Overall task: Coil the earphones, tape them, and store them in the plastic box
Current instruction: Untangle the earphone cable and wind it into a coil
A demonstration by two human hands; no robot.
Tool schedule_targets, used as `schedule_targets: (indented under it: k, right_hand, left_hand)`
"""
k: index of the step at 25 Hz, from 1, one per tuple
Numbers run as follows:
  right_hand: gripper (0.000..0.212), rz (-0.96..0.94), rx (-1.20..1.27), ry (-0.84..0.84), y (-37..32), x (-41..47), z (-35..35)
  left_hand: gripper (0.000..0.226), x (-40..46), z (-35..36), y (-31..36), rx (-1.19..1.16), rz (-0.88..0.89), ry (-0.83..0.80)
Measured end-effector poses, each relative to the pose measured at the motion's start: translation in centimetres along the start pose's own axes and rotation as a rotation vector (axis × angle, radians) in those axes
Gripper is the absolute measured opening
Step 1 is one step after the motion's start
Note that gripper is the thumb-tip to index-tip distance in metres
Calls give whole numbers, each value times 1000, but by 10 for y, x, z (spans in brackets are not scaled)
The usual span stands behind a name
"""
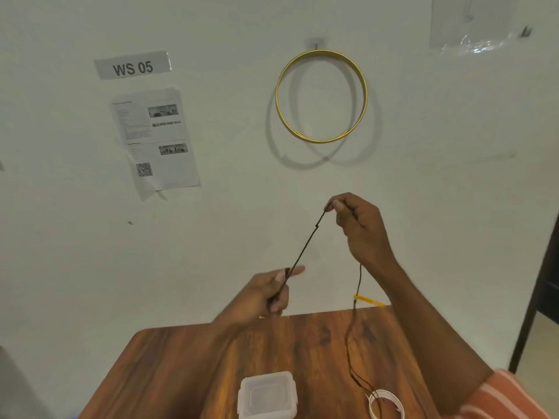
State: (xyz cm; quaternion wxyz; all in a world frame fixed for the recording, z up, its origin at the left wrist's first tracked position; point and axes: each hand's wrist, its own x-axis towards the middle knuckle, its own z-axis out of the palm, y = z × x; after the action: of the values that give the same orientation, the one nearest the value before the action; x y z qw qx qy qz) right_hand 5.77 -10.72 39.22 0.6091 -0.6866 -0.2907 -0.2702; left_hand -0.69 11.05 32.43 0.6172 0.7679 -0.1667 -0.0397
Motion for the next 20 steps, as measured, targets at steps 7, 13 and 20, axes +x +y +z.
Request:
schedule_targets:
  k: [7,13,20]
  right_hand:
    - [28,155,-144,-122,80,-31,43]
    - [21,163,-74,-487,57,-114,69]
    - [30,-89,-98,-274,-19,-60,19]
  left_hand:
    - [42,-20,28,44,-756,294,-95]
    - [39,45,-45,110,-386,483,529]
    - [27,68,-61,57,545,248,460]
